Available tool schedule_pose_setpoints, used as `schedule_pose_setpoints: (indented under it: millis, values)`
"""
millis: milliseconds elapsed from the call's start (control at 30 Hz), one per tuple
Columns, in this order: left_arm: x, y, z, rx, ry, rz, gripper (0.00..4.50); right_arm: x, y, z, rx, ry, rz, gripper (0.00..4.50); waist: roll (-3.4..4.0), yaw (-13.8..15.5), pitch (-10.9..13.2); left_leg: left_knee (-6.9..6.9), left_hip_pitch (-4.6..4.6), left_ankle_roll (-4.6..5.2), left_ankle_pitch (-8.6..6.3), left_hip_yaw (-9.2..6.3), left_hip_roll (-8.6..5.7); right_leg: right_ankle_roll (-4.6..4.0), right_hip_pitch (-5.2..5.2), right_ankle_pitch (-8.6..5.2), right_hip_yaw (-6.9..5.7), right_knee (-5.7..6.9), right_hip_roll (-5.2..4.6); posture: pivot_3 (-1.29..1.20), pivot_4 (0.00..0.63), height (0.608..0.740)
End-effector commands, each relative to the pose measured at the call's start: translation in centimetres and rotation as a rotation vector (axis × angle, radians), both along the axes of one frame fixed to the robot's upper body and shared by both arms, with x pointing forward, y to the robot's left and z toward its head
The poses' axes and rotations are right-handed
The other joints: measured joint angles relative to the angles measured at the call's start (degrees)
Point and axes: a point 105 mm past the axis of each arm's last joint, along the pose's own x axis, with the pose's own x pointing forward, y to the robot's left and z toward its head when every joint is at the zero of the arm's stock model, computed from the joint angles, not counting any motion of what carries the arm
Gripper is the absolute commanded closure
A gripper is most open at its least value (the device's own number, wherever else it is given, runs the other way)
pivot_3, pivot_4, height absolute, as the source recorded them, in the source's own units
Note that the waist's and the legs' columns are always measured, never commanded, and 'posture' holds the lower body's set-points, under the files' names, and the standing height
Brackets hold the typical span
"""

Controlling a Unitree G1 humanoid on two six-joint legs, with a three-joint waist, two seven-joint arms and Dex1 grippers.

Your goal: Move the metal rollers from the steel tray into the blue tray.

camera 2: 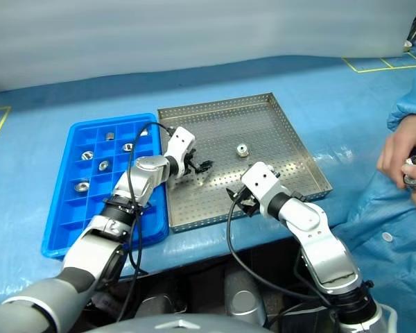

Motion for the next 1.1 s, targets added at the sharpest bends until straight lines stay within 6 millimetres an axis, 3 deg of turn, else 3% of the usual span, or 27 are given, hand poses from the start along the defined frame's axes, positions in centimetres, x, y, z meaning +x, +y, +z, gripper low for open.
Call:
schedule_pose_setpoints:
  millis: [33,200,433,667,1100]
  values:
    - [-2.4,-2.2,1.4,-0.047,0.009,-0.205,0.16,0.1,-0.1,0.7,-0.006,-0.03,0.005,0.0,0.0,0.02,0.0,0.0,0.0,0.0,0.0,0.0,0.0,0.0,0.0,0.0,0.0,0.0,0.0,-0.34,0.15,0.74]
    - [-5.6,-3.8,1.0,-0.022,0.02,-0.423,0.16,-0.3,-2.2,-0.3,-0.084,0.01,-0.049,0.0,0.02,0.5,-0.01,0.0,0.02,-0.09,-0.05,0.0,0.0,-0.07,0.0,-0.03,0.02,0.0,-0.01,-0.34,0.15,0.74]
    - [-4.9,-4.8,0.1,-0.026,0.055,-0.396,0.16,-1.2,-2.9,-0.7,-0.116,0.039,-0.059,0.0,0.04,0.74,-0.03,0.02,0.07,-0.11,-0.07,0.0,0.01,-0.17,0.08,-0.09,0.02,0.01,-0.03,-0.38,0.15,0.74]
    - [-4.9,-6.9,-0.3,-0.038,0.074,-0.431,0.16,-1.8,-3.0,-0.7,-0.107,0.036,-0.093,0.0,0.04,-0.13,-0.03,0.01,0.05,-0.05,-0.03,0.0,0.0,-0.11,0.07,-0.07,0.0,-0.01,-0.03,-0.43,0.15,0.74]
    - [-4.7,-8.7,-2.1,0.009,0.118,-0.442,0.16,-2.5,-3.2,-0.8,-0.1,0.04,-0.13,0.0,0.03,-4.52,-0.03,0.03,0.13,-0.19,-0.12,0.01,0.0,-0.1,0.23,-0.08,-0.01,-0.04,-0.07,-0.49,0.15,0.74]
